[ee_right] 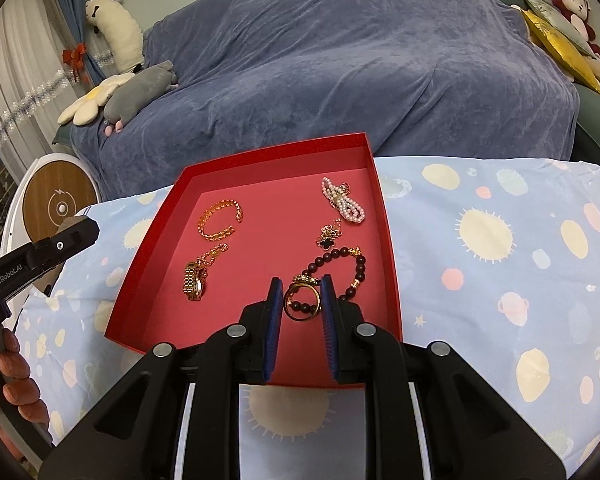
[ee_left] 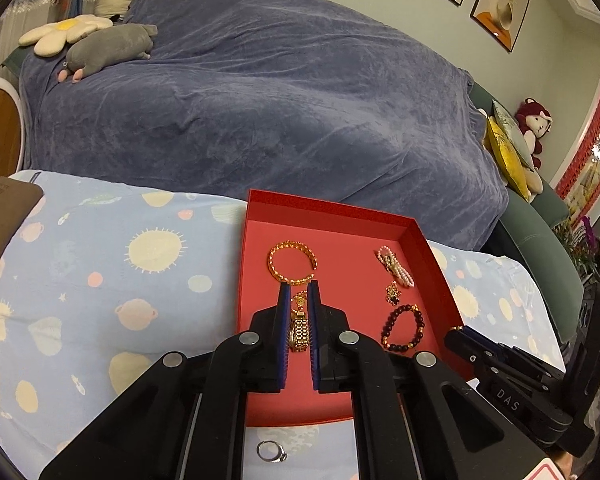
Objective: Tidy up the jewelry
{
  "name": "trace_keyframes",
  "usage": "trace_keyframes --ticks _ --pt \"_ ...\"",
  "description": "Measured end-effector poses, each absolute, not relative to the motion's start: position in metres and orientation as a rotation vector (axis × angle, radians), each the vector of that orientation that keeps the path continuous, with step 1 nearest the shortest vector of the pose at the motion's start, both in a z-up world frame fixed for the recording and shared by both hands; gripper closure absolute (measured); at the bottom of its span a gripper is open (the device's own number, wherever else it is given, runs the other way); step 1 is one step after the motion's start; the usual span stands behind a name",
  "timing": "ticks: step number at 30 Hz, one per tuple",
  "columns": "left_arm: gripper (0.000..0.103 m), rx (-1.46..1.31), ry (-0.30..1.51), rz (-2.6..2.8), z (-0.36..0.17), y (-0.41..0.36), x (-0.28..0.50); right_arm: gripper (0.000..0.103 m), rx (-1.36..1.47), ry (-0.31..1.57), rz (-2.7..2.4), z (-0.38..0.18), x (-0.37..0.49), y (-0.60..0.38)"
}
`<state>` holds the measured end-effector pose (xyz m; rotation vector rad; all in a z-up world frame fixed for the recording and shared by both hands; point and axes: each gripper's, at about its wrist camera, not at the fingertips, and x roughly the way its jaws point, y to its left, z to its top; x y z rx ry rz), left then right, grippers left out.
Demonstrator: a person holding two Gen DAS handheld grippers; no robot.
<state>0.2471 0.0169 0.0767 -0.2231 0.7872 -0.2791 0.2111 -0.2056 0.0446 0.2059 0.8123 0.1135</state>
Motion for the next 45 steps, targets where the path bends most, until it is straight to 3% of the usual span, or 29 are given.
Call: trace_keyframes --ticks 6,8,12,19,22,29,34,39,45 --pt "0.091 -0.206 0.868 -0.265 0.051 0.022 0.211 0.085 0.230 0.807 0.119 0.049 0.197 -0.211" --pt "0.078 -0.187 0.905 -0.258 0.041 0.021 0.198 0.085 0.220 0.809 0.122 0.051 0.191 -0.209" --pt "0.063 -0.119 0.922 -0.261 0.024 0.010 0.186 0.085 0.208 0.801 0.130 0.055 0.181 -0.206" --pt "0.063 -0.054 0.976 -0.259 -0.009 -0.003 0.186 0.085 0.209 0.797 0.137 0.055 0.180 -0.203" --pt "0.083 -0.032 0.997 -0.269 -0.019 -0.008 0.186 0.085 0.209 0.799 0.135 0.055 0.181 -0.203" --pt "0.084 -0.029 0.986 -0.293 -0.013 -0.012 0.180 0.085 0.214 0.790 0.135 0.056 0.183 -0.204" --pt "0.084 -0.082 0.893 -0.351 0.026 -0.012 0.174 0.085 0.202 0.787 0.133 0.058 0.189 -0.205" --pt "0.084 -0.102 0.806 -0.329 0.056 -0.017 0.202 0.085 0.204 0.790 0.115 0.054 0.203 -0.206" --pt "0.083 -0.126 0.833 -0.306 0.050 -0.024 0.240 0.085 0.205 0.825 0.137 0.043 0.216 -0.200"
